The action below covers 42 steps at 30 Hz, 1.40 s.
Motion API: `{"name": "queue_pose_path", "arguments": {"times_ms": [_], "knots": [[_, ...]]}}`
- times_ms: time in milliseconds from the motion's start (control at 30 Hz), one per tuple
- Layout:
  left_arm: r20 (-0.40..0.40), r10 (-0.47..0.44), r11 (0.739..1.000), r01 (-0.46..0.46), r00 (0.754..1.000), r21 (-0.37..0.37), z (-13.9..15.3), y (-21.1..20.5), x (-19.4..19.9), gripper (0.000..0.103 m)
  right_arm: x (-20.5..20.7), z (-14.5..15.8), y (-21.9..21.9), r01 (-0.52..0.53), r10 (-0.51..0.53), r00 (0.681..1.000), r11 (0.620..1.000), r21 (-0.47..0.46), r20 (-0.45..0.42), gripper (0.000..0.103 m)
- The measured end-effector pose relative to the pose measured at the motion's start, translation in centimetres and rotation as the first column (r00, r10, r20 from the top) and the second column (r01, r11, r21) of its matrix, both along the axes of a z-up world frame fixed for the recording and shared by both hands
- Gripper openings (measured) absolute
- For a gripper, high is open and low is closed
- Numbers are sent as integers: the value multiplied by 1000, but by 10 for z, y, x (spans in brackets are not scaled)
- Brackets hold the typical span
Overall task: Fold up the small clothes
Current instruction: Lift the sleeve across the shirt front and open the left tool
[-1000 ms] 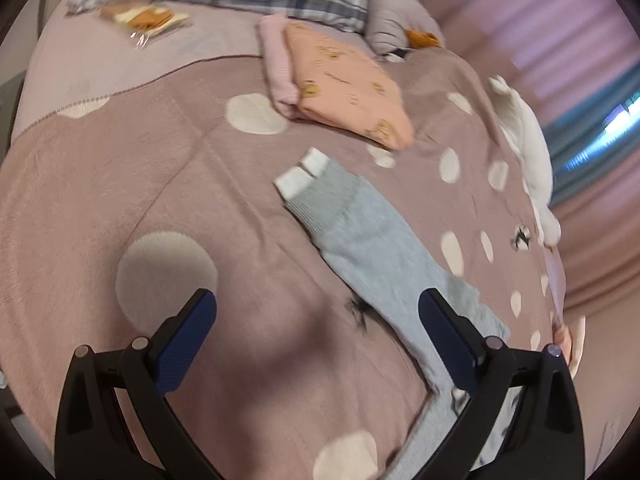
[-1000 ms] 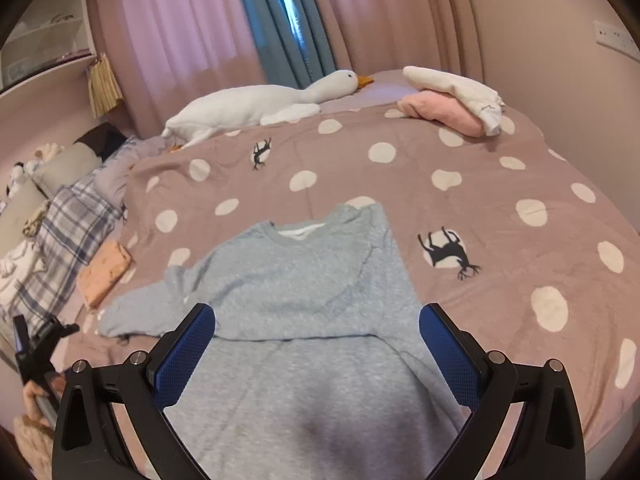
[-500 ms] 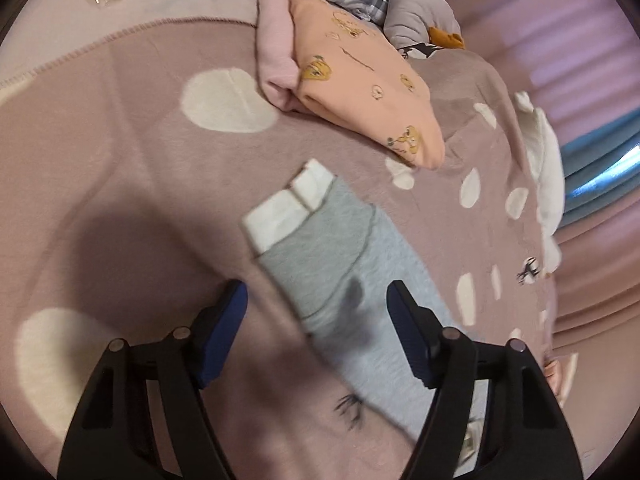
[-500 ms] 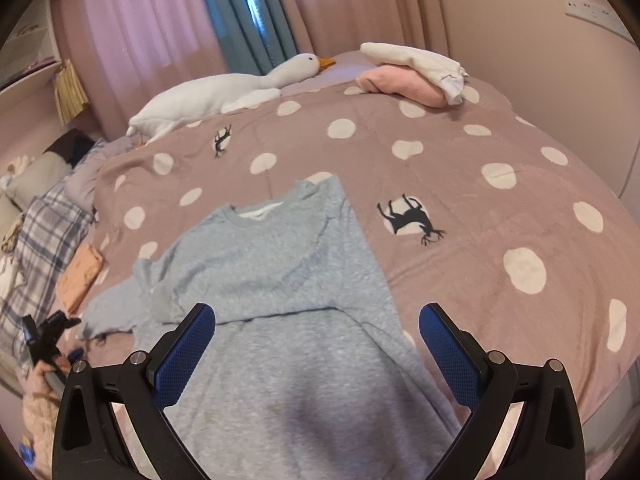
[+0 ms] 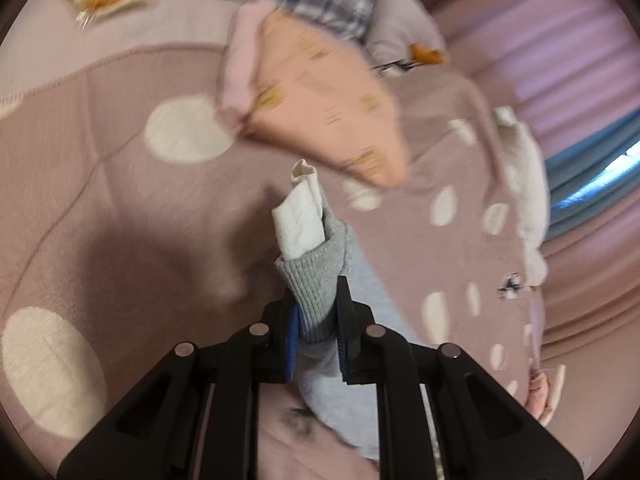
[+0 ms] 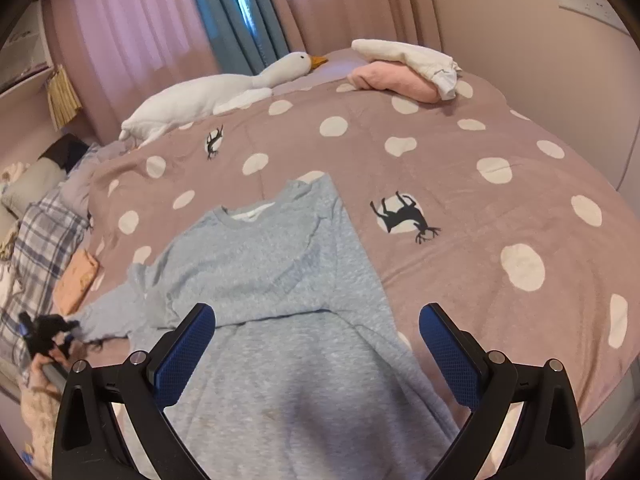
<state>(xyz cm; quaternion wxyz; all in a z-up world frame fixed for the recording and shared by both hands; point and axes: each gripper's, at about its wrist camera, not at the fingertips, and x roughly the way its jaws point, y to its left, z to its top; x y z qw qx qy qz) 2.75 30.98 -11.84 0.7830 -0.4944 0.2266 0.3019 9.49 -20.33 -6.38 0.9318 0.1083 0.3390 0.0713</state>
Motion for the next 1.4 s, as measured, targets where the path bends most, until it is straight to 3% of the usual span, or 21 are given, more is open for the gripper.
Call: {"name": "queue_pose_path", "arguments": {"times_ms": [200,333,500,700,1033,1167,1400], "knots": [[72,-79,990,70,994,123,57,-29,6,15,-2,1,-5,13,-13,1000,1000,2,4,101],[78,-151,969,132,985,209,88,-56,16,15,-3,1,-8,20,-20,1000,1000,9,5,101],[87,-268,931,235,960,278,112,-95,34,15,-4,1,-10,25,-25,1000,999,21,0,101],[48,-410,864,371,911,340,124,-144,57,15,-6,1,-12,30,-30,1000,999,27,5,101],[-83,-584,733,568,808,373,108,-218,85,15,-8,-2,-17,36,-36,999,998,43,-3,101],[-142,-646,681,650,750,338,87,-243,98,15,-8,-4,-17,35,-35,999,998,45,-7,101],[-241,-713,611,752,659,247,43,-277,117,15,-6,-8,-15,31,-30,999,998,48,-19,101]]}}
